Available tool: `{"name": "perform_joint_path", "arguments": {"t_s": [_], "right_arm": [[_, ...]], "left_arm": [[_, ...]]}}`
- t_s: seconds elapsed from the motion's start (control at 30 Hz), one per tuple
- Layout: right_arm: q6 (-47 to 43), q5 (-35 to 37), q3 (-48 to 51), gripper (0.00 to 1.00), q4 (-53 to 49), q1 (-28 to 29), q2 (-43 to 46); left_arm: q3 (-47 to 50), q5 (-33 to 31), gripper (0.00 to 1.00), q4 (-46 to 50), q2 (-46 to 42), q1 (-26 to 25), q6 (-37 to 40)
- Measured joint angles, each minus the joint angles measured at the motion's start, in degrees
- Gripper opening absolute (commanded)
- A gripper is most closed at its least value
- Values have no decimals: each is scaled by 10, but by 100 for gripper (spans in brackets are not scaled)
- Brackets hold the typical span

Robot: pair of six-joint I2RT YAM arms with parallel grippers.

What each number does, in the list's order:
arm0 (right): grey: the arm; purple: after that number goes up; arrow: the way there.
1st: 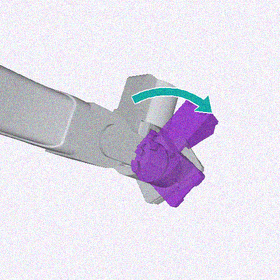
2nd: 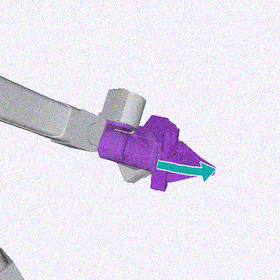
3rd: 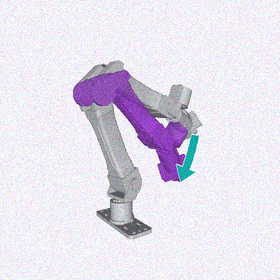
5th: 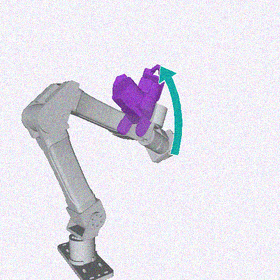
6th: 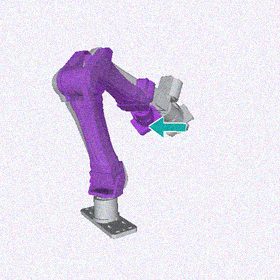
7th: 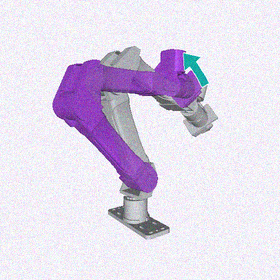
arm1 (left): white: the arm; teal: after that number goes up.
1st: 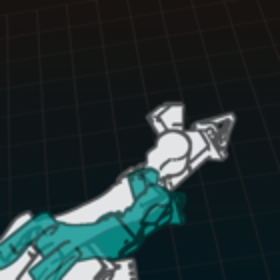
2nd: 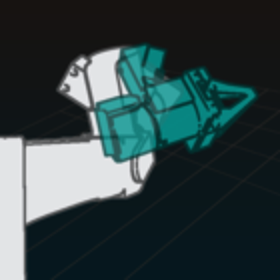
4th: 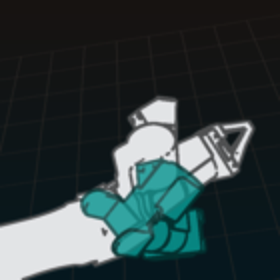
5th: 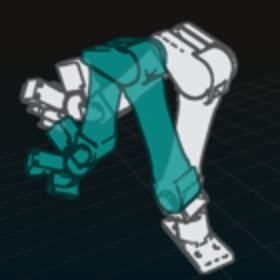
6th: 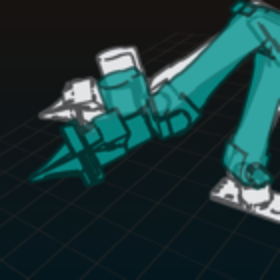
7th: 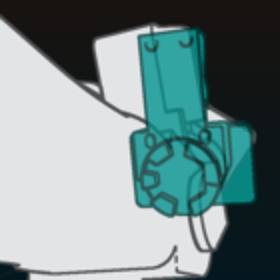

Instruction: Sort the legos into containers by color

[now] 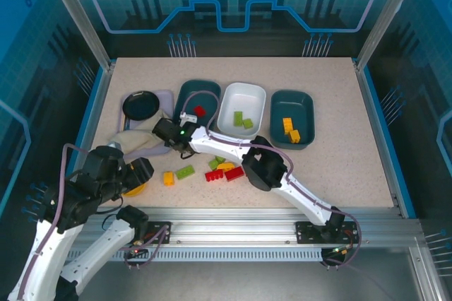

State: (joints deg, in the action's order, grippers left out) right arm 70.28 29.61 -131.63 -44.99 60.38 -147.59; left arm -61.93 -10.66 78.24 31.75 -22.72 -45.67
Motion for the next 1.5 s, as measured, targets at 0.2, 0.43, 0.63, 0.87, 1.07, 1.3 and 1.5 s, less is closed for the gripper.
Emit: {"name": "perform_joint_path", "arguments": {"t_s": [0.2,0.43,0.63,0.87,1.07,1.3,1.5], "right_arm": [[0,-1,-20,60,-5,-7,-15],[10,1,-11,39,-4,-9,-12],[13,-7,119,30,26,-7,66],[-7,-14,308,30,46,-7,237],[-67,-2,437,30,54,-44,448],[-186,-12,530,31,56,-236,558],[-265,-48,533,32,56,-374,514]], "left_arm": [[-2,0,76,1,0,0,9],[-3,0,76,0,0,0,11],[1,4,76,-8,0,0,11],[21,43,76,-57,28,0,22],[48,112,75,-160,102,0,23],[44,136,75,-276,226,-36,21],[1,130,76,-345,341,-99,9]]}}
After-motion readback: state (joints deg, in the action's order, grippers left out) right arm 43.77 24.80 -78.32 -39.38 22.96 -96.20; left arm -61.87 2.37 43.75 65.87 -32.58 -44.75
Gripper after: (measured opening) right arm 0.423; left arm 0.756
